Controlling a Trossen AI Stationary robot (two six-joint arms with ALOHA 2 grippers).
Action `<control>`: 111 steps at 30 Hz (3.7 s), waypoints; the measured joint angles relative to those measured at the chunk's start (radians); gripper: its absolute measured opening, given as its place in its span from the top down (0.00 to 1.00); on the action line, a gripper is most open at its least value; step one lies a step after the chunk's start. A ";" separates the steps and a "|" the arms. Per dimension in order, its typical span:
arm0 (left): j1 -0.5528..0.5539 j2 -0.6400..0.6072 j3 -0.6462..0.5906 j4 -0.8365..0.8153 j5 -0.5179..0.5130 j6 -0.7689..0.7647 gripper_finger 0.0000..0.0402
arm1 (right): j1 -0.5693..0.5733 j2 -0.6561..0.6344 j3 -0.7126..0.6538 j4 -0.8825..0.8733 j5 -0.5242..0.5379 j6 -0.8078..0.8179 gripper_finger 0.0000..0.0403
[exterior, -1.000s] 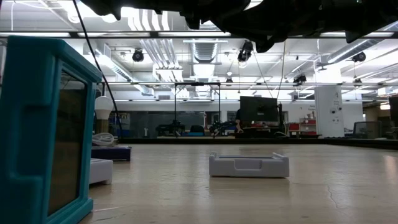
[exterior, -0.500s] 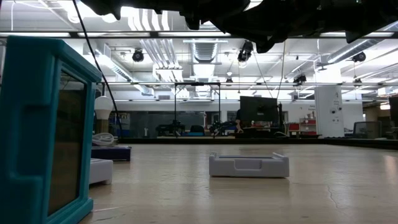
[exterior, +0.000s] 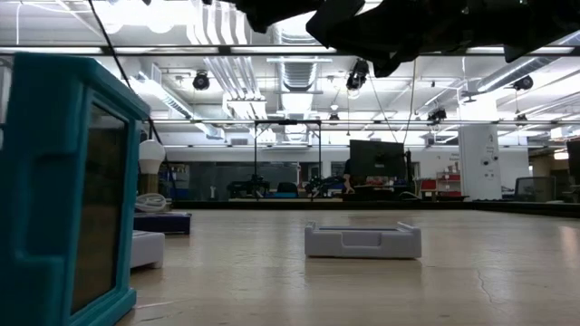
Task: Pick & Place Office items
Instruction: Put the black digital clock into the black bin, then put the right white digital clock into the black bin
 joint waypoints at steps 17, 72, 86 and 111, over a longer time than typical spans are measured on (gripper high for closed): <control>-0.001 -0.271 -0.023 -0.566 0.009 -0.186 0.39 | 0.000 -0.045 0.000 -0.123 0.000 0.112 0.87; -0.001 -0.311 -0.111 -0.505 0.007 -0.030 0.38 | 0.614 0.061 0.541 -1.812 -0.486 1.980 0.87; -0.001 -0.311 -0.111 -0.467 0.007 0.006 0.38 | 0.644 0.259 0.539 -1.793 -0.535 2.011 0.75; -0.001 -0.310 -0.113 -0.453 0.007 0.006 0.38 | 0.643 0.276 0.546 -1.794 -0.561 1.956 0.55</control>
